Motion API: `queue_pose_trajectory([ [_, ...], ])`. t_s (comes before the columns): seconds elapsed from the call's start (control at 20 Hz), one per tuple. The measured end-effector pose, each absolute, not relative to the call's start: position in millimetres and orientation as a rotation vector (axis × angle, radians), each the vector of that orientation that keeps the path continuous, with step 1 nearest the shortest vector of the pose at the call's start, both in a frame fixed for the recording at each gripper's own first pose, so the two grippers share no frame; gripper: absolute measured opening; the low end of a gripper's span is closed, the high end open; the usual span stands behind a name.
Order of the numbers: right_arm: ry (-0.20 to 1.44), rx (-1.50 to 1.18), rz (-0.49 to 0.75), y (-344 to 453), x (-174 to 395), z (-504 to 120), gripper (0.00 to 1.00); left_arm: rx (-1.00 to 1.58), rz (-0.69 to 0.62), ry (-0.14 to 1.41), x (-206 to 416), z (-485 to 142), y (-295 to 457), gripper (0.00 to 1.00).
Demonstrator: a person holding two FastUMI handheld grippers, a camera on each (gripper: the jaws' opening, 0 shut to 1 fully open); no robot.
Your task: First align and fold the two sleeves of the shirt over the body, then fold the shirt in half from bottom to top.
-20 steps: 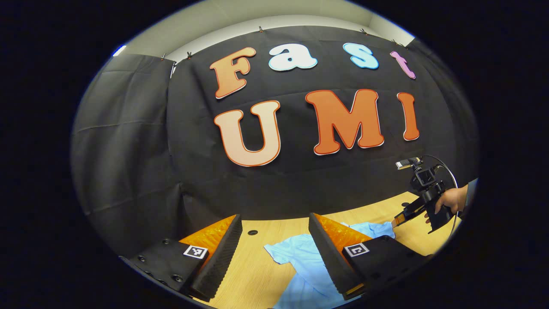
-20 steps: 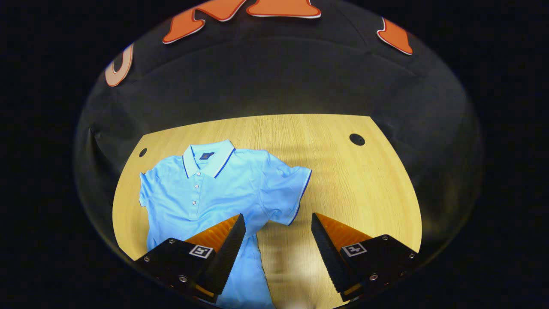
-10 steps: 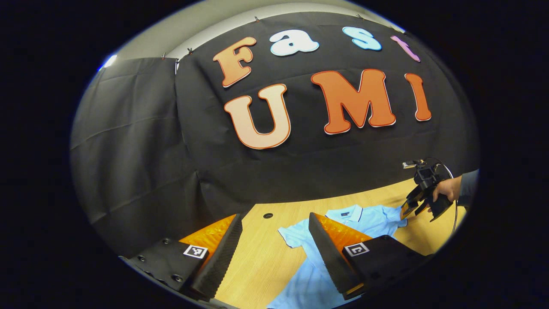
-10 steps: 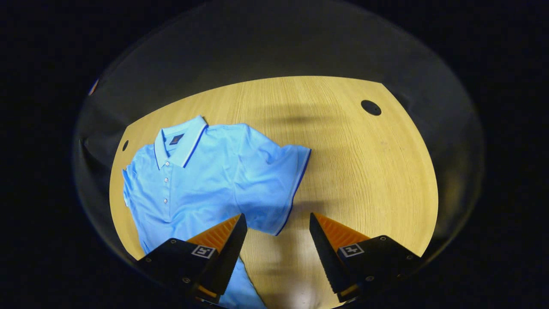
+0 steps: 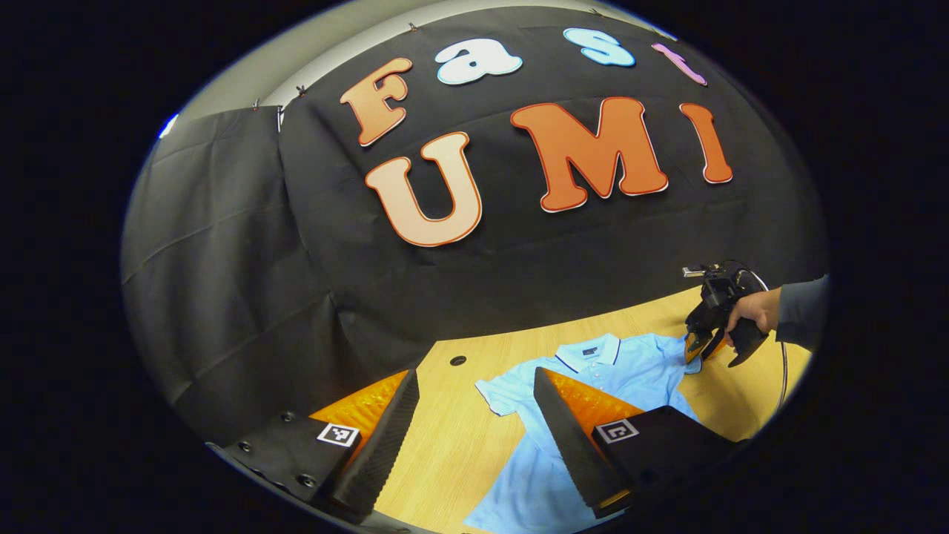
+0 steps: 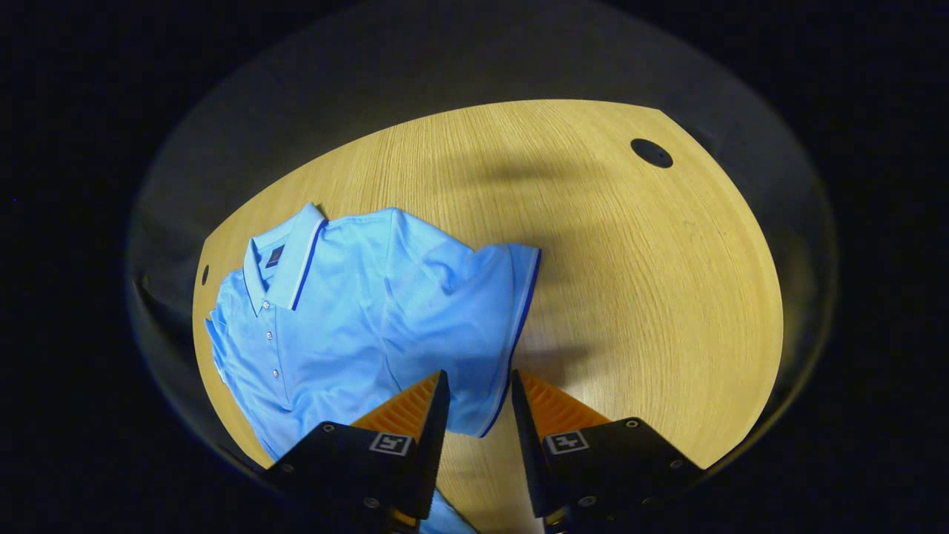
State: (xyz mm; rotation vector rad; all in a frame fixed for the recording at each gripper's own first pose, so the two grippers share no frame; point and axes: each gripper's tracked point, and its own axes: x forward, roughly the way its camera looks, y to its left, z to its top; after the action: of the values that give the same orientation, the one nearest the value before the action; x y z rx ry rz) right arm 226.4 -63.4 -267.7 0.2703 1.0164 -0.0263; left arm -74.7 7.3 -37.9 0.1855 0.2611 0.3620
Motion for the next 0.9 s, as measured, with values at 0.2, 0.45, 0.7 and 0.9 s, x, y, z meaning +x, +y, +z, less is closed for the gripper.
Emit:
queue_pose_trajectory([
  [0.2, 1.029, 0.27, -0.05, -69, 226, -271, 0.17, 0.2, 0.353, 0.279, -73, -40, 0, 1.0],
  [0.45, 0.978, 0.335, 0.008, -64, 230, -260, 0.03, 0.205, 0.342, 0.282, -70, -40, 2, 1.0],
  [0.7, 0.862, 0.418, 0.078, -40, 240, -220, 0.03, 0.185, 0.299, 0.288, -49, -52, 16, 1.0],
  [0.9, 0.8, 0.442, 0.11, -8, 244, -195, 0.03, 0.147, 0.224, 0.278, -26, -66, 33, 1.0],
])
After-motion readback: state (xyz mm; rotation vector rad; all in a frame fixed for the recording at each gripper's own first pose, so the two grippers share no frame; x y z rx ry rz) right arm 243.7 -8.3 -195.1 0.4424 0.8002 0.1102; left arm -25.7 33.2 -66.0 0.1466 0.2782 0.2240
